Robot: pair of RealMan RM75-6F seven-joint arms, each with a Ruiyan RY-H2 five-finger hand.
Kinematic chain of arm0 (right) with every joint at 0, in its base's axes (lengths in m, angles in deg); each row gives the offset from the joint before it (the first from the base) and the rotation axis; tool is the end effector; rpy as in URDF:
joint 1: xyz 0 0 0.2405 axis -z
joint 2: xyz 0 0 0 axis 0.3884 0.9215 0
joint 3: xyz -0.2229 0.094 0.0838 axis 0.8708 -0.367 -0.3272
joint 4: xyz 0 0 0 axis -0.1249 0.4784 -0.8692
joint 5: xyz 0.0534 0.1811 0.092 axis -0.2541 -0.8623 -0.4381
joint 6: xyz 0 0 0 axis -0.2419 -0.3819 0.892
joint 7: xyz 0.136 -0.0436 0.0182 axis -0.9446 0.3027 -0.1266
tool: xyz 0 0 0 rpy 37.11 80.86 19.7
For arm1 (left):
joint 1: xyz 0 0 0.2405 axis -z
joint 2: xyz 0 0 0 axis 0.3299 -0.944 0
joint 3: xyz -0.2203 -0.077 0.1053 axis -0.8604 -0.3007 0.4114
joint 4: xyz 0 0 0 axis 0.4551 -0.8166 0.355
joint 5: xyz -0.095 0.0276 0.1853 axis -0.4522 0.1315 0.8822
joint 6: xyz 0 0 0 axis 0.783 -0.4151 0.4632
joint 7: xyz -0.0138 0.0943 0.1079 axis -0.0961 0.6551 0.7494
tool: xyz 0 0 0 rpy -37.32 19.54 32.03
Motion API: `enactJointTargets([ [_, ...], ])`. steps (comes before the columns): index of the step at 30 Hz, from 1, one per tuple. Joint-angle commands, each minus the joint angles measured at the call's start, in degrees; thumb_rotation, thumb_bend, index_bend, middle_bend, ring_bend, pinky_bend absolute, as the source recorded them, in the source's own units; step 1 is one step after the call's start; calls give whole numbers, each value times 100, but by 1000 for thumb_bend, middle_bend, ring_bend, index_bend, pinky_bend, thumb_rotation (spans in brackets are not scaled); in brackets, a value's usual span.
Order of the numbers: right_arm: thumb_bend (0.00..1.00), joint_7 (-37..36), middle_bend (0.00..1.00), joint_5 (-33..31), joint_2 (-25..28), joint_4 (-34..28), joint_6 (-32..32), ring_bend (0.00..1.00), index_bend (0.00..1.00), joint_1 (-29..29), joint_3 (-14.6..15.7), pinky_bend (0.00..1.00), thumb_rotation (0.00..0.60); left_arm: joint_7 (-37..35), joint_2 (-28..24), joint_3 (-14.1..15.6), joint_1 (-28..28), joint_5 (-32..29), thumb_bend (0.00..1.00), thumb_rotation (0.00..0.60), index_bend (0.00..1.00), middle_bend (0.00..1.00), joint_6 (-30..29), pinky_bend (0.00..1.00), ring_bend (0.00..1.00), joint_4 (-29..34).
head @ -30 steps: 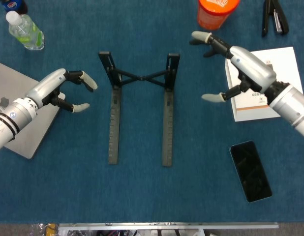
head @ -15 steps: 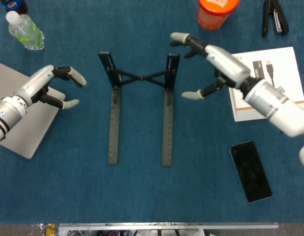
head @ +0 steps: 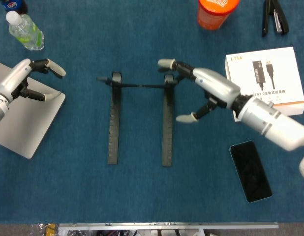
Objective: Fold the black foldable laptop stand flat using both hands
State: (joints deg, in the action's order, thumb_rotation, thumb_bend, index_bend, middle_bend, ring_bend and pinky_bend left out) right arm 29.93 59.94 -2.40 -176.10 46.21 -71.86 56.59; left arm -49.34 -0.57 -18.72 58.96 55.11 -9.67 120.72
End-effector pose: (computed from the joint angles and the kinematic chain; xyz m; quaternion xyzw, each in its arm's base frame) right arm -0.0772 -0.3172 0.0218 0.6642 -0.6007 0.4390 0.0722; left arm -0.2801 0.3413 0.1067 -0.5527 -0.6822 -0.3934 0.2727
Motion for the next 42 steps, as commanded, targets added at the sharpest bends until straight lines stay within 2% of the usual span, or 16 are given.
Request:
enactJointTargets([
  [1, 112, -41, 134, 201, 103, -188, 37, 40, 0, 54, 181, 212, 600, -16, -13, -32, -18, 1, 236, 600, 362, 369, -12, 204, 188, -15],
  [6, 112, -85, 134, 496, 219, -407, 81, 40, 0, 98, 459, 212, 600, -68, -44, -79, -50, 33, 236, 600, 359, 369, -31, 204, 188, -3],
  [12, 112, -76, 134, 662, 341, -500, -175, 40, 0, 195, 538, 212, 600, -77, -96, -116, -104, 112, 236, 600, 358, 369, -137, 204, 188, 77],
  [16, 113, 274, 134, 695, 372, -394, -342, 40, 0, 274, 590, 212, 600, -51, -148, -125, -165, 215, 235, 600, 356, 369, -306, 204, 188, 159],
  [20, 112, 1224, 134, 761, 288, -211, -594, 39, 0, 385, 647, 212, 600, 388, -153, -129, -232, 322, 236, 600, 351, 369, -513, 204, 188, 146],
  [26, 112, 2991, 134, 728, -14, -41, -1007, 40, 0, 558, 636, 212, 600, 1605, -53, -110, -312, 455, 236, 600, 323, 351, -728, 204, 188, 106],
  [30, 93, 4023, 134, 758, -306, 70, -1242, 40, 0, 621, 618, 213, 600, 2529, 115, -96, -385, 548, 236, 600, 260, 330, -896, 204, 187, 3],
  [33, 75, 4500, 134, 801, -476, 148, -1336, 39, 0, 640, 624, 212, 600, 3100, 262, -67, -430, 642, 235, 600, 184, 293, -1004, 204, 177, -115],
  [36, 73, 4914, 134, 804, -637, 237, -1375, 40, 0, 635, 617, 212, 600, 3653, 459, -33, -468, 767, 236, 600, 112, 208, -1123, 203, 127, -306],
  [42, 72, 5761, 134, 942, -1007, 471, -1549, 38, 0, 673, 669, 212, 600, 4176, 850, 61, -452, 1003, 235, 600, 56, 100, -1207, 168, 38, -625],
])
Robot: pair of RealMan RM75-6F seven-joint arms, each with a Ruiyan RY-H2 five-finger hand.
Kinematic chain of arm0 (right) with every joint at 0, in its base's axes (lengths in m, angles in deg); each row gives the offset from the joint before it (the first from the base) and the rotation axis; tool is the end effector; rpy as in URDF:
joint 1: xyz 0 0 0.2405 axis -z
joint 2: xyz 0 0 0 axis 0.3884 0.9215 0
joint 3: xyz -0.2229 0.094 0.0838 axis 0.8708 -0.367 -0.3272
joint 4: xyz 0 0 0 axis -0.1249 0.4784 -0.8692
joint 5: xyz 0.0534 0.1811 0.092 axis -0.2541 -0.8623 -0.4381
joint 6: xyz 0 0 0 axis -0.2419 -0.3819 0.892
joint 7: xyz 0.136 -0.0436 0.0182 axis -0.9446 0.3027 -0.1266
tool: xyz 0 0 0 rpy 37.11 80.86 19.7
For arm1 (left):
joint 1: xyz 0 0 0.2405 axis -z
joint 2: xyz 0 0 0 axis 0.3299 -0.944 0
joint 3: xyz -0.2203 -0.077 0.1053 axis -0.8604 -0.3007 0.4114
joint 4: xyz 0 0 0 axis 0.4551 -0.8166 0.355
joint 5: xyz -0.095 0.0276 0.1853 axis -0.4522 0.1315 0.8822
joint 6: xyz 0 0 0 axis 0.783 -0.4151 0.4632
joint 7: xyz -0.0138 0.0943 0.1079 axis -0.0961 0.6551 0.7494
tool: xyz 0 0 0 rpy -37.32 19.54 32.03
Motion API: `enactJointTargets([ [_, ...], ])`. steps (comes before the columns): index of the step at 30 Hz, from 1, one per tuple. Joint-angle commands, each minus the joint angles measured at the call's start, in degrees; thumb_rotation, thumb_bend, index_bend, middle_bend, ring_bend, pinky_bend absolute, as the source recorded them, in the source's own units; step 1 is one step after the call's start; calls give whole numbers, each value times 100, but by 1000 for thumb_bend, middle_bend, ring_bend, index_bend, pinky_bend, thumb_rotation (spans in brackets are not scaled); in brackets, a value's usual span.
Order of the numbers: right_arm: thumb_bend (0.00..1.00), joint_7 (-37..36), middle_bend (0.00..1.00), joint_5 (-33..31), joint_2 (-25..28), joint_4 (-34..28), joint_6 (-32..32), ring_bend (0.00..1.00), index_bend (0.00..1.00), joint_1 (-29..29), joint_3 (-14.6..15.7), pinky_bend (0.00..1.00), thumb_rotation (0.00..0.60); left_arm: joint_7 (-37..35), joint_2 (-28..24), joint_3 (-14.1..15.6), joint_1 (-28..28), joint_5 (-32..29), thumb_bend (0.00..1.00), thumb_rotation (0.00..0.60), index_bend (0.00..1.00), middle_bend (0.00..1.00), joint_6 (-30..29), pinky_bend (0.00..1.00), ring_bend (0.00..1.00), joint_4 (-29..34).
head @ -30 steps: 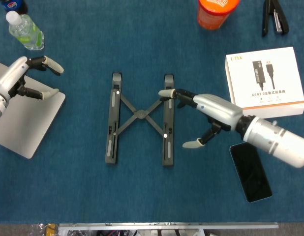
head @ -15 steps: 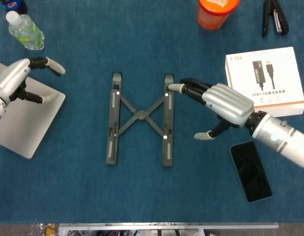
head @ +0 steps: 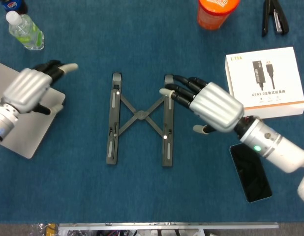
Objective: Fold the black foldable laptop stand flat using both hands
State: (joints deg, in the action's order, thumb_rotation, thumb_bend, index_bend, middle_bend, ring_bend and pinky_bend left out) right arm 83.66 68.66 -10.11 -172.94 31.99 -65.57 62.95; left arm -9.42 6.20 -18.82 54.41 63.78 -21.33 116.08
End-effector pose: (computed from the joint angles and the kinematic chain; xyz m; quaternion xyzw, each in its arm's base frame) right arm -0.0981 -0.2796 -0.0009 0.8350 -0.2306 0.4229 0.2659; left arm -0.2736 0.3190 0.0784 -0.7714 -0.3997 -0.3451 0.3551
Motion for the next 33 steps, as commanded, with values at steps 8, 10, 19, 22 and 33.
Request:
enactJointTargets([
  [8, 27, 876, 134, 247, -591, 516, -364, 19, 0, 114, 92, 193, 600, 672, 554, 127, 79, 241, 235, 600, 1, 0, 36, 57, 0, -390],
  [10, 10, 971, 129, 367, -669, 667, -461, 11, 0, 126, 117, 180, 600, 810, 618, 103, 101, 201, 235, 600, 0, 0, 81, 46, 0, -370],
  [19, 0, 1102, 56, 644, -1063, 1235, -680, 0, 0, 161, 206, 126, 600, 1519, 896, -18, 143, 33, 235, 600, 0, 0, 159, 24, 0, -198],
  [22, 0, 1107, 32, 665, -1194, 1387, -699, 0, 0, 159, 204, 107, 600, 1744, 1006, -39, 172, -17, 235, 600, 0, 0, 232, 7, 0, -219],
  [33, 0, 1066, 0, 619, -1692, 1998, -642, 0, 0, 169, 258, 65, 600, 2045, 1292, -132, 243, -281, 235, 600, 0, 0, 453, 7, 0, -190],
])
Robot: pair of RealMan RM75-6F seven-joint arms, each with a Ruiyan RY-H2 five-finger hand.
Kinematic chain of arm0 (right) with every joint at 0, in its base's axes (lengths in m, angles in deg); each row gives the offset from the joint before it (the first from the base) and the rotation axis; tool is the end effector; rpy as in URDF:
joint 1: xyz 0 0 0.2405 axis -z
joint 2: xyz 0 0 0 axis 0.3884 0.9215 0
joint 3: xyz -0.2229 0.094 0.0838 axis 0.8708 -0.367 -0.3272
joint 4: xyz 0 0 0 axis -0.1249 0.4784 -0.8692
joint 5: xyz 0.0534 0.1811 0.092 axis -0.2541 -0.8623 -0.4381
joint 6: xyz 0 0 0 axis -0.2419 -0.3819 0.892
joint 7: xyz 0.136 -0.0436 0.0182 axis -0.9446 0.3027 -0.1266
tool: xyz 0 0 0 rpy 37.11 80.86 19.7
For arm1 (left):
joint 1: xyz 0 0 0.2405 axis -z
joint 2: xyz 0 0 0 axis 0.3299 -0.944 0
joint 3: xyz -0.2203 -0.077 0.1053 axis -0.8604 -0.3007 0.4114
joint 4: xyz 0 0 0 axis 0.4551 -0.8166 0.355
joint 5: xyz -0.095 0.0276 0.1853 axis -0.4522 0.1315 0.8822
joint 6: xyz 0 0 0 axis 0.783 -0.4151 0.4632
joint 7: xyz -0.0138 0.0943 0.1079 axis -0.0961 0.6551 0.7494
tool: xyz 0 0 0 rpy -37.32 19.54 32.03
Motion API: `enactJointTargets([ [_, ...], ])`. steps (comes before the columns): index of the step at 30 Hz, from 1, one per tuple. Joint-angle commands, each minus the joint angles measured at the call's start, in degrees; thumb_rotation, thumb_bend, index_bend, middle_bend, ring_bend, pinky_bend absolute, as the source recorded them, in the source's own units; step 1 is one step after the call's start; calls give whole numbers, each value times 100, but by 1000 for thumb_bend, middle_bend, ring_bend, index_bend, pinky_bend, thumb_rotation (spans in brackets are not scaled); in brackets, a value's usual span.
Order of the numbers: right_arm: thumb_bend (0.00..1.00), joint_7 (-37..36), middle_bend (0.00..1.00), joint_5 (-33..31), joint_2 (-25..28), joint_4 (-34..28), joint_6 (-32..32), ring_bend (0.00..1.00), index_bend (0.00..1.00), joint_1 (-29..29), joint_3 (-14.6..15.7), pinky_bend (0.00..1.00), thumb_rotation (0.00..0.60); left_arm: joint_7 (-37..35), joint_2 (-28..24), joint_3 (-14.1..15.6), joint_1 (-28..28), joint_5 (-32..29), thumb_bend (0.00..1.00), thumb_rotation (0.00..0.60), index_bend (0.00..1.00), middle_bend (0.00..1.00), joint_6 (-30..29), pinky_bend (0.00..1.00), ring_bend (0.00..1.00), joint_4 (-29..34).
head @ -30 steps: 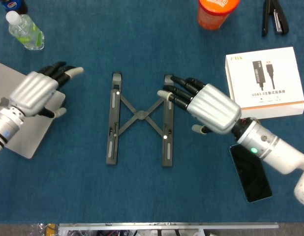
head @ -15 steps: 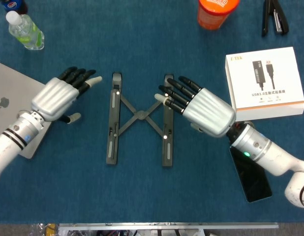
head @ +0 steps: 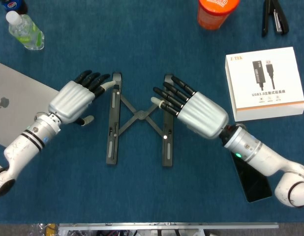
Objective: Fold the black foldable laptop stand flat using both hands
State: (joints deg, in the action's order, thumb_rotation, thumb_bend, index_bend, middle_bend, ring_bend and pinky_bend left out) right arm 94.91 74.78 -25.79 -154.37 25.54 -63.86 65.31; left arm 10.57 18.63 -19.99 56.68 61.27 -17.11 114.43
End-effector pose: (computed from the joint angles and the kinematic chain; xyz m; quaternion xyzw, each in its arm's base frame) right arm -0.1116 -0.2751 -0.0624 0.8436 -0.1039 0.4138 0.3260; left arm -0.2383 0.3125 -0.0054 -0.8285 -0.3152 -0.3100 0.3439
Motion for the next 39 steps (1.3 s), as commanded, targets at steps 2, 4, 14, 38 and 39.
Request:
enactJointTargets([
  [2, 0, -95, 0, 33, -219, 271, -18, 0, 0, -10, 28, 65, 600, 93, 108, -24, 31, -59, 235, 600, 0, 0, 64, 7, 0, -72],
  [4, 0, -161, 0, 29, -336, 406, -17, 0, 0, -18, 27, 65, 600, 89, 165, -36, 39, -97, 235, 600, 0, 0, 88, 6, 0, -111],
  [14, 0, -473, 0, 31, -848, 1155, -20, 0, 0, -90, 11, 65, 600, 80, 276, -69, 54, -260, 234, 600, 0, 0, 179, 7, 0, -164],
  [38, 0, -797, 0, 60, -1316, 1967, 33, 0, 0, -239, 76, 65, 600, -122, 481, -42, 55, -335, 234, 600, 0, 0, 195, 6, 0, -380],
  [39, 0, -800, 0, 56, -1337, 1997, 36, 0, 0, -249, 69, 65, 600, -133, 486, -38, 56, -337, 234, 600, 0, 0, 201, 7, 0, -386],
])
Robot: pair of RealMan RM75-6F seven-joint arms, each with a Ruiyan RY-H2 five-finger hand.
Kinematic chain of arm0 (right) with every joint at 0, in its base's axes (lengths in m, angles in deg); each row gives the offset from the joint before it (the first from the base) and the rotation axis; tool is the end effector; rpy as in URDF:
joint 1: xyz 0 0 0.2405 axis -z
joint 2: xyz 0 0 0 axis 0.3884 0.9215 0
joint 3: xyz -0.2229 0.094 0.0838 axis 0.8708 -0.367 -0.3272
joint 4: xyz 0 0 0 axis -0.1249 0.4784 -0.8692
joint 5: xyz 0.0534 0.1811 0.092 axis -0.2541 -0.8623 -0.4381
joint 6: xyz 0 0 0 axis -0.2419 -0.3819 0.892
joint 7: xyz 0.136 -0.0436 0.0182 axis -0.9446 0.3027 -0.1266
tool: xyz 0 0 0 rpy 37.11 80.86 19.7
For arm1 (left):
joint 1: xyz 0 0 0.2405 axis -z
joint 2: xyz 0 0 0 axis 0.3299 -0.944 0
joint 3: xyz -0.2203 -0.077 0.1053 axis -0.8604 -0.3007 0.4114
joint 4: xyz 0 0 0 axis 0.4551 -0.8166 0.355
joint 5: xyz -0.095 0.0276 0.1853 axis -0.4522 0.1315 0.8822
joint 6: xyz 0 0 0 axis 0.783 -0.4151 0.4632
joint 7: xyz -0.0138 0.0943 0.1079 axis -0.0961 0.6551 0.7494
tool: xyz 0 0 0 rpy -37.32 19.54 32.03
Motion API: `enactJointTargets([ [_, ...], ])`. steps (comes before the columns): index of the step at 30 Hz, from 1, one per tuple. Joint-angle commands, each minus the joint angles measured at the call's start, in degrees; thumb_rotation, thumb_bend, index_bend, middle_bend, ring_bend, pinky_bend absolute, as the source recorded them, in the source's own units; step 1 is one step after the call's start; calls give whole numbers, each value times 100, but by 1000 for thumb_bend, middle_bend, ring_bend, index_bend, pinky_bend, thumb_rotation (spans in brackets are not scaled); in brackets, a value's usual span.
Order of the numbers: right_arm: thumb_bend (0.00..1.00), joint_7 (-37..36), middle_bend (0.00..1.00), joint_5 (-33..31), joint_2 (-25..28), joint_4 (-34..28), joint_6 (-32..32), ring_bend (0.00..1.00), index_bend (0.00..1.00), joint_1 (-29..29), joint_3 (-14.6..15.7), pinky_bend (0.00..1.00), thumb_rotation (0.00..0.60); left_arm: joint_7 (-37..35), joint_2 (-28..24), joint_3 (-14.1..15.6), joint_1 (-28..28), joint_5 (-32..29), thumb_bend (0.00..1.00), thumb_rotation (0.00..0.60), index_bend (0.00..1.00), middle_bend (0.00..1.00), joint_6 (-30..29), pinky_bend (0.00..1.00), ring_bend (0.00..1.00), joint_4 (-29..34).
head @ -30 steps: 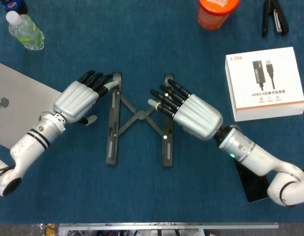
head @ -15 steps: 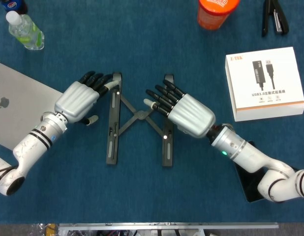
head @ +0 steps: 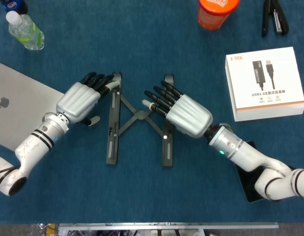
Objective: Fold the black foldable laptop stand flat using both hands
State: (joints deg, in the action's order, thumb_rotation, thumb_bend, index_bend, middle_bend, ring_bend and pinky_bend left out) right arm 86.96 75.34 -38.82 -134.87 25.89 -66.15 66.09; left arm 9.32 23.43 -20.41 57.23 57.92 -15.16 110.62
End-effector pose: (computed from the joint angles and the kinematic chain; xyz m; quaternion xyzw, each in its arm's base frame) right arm -0.1161 -0.2876 -0.1190 0.8491 -0.1154 0.4047 0.3192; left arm -0.2388 0.3168 -0.0288 -0.8153 -0.3496 -0.3080 0.3438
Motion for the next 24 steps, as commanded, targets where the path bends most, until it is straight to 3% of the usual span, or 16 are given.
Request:
enactJointTargets([
  [1, 0, -7, 0, -6, -51, 69, 6, 0, 0, -26, -14, 65, 600, -17, 10, 6, 1, -4, 234, 600, 0, 0, 9, 7, 0, -8],
  [24, 0, 37, 0, -66, -477, 557, -16, 0, 0, -145, -88, 65, 600, -125, -3, 13, 37, -21, 234, 600, 0, 0, 34, 6, 0, 134],
])
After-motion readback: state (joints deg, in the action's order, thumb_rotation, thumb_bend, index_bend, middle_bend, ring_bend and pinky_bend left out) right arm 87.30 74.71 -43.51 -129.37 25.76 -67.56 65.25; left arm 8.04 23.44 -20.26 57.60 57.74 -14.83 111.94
